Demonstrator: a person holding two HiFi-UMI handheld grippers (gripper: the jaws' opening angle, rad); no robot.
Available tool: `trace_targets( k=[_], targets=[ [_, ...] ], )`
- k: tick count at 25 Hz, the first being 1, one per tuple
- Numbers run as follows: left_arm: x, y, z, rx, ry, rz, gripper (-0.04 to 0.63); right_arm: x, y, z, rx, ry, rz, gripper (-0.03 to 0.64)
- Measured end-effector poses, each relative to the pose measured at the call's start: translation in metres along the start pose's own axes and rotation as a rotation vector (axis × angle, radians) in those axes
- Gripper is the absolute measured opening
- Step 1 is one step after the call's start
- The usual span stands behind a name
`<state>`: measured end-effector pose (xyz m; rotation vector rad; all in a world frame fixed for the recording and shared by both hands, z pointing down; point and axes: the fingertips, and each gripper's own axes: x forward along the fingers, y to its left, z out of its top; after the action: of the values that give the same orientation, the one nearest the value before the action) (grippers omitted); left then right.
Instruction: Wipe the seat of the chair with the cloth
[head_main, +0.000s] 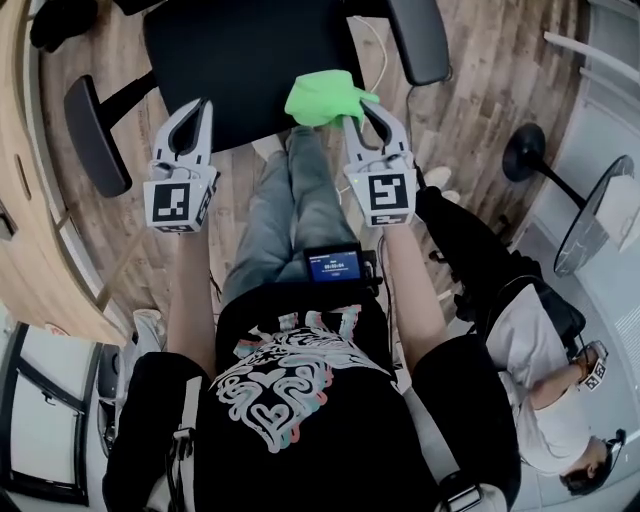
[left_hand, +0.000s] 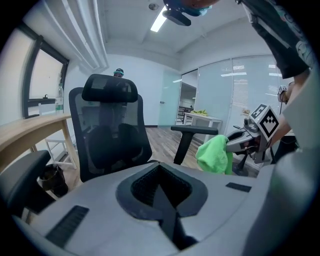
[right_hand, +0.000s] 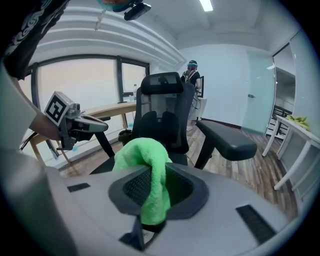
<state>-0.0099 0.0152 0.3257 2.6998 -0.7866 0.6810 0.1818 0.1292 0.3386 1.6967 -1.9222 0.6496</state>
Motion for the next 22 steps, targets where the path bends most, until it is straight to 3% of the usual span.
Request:
trace_targets(
  k=[22],
  targets=[
    [0.061,-0.043,-0.073,-0.030,0.088,-0.138,0.002,0.035,-0.019,-0.085,0.013,0.099,-0.040,0.057]
  ],
)
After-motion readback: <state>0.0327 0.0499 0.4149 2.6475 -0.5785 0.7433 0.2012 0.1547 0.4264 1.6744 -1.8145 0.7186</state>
